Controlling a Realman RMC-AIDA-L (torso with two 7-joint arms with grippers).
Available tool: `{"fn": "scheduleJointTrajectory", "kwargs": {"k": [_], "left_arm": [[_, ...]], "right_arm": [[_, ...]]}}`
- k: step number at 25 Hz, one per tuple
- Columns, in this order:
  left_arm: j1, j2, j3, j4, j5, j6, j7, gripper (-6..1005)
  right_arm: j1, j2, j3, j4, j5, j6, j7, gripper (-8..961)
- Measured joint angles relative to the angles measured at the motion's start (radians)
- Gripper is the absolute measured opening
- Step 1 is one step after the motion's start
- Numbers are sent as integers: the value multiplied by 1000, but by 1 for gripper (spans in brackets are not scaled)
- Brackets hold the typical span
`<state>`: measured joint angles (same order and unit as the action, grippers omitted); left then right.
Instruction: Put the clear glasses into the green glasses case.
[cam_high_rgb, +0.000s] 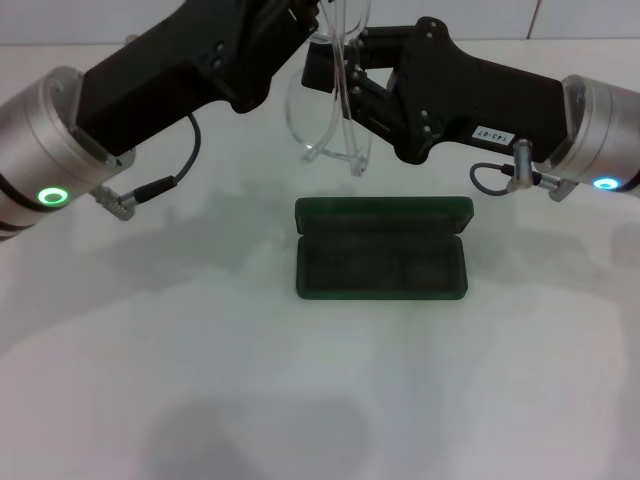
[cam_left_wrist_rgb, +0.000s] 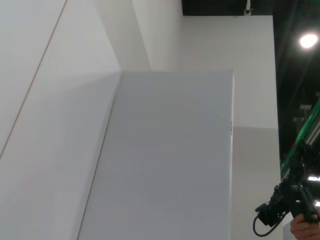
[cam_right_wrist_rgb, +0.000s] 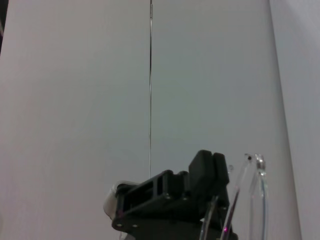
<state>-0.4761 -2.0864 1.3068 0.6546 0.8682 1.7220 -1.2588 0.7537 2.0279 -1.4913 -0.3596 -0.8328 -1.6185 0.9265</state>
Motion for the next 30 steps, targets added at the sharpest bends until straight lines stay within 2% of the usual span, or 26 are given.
{"fn": "scheduleJointTrajectory", "kwargs": {"k": [21, 30], "left_arm": [[-10, 3, 0, -24, 4, 6, -1, 42], [-15, 3, 0, -24, 5, 6, -1, 42]], "right_arm": [[-17, 0, 0, -2, 59, 2, -1, 114], [3, 0, -63, -11, 59, 36, -2, 114]]}}
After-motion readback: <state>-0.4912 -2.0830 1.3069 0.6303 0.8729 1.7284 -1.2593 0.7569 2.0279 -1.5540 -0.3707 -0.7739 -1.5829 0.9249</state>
